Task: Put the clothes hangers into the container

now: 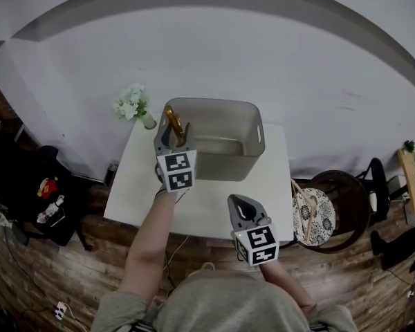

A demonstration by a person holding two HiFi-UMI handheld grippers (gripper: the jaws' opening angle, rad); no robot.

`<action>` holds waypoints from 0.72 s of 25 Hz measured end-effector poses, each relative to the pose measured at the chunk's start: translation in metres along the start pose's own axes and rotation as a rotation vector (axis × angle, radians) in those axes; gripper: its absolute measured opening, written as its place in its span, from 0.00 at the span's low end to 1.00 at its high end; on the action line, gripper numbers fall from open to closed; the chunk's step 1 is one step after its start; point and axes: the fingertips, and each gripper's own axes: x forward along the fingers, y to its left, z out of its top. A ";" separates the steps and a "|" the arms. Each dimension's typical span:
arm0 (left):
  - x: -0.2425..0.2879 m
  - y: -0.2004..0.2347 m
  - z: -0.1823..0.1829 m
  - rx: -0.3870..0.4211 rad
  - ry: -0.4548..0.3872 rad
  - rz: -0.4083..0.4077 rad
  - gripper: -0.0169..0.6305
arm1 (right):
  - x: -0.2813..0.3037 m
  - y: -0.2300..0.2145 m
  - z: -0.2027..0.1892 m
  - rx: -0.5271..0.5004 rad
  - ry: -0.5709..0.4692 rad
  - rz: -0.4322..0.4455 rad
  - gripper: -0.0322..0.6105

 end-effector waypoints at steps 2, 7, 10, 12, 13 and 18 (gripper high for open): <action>-0.006 0.009 -0.005 -0.023 0.010 0.025 0.32 | -0.001 0.003 -0.001 -0.004 0.004 0.008 0.05; -0.023 0.019 -0.018 -0.061 0.057 0.046 0.34 | -0.009 0.011 -0.001 -0.002 0.003 0.022 0.05; -0.037 0.020 -0.026 -0.092 0.085 0.054 0.34 | -0.016 0.015 -0.004 -0.007 0.008 0.026 0.05; -0.046 0.021 -0.033 -0.102 0.106 0.061 0.34 | -0.022 0.017 -0.005 -0.007 0.008 0.026 0.05; -0.051 0.022 -0.036 -0.108 0.114 0.065 0.34 | -0.025 0.018 -0.005 -0.007 0.007 0.027 0.05; -0.076 0.017 -0.039 -0.122 0.113 0.075 0.34 | -0.042 0.024 -0.006 -0.007 -0.002 0.030 0.05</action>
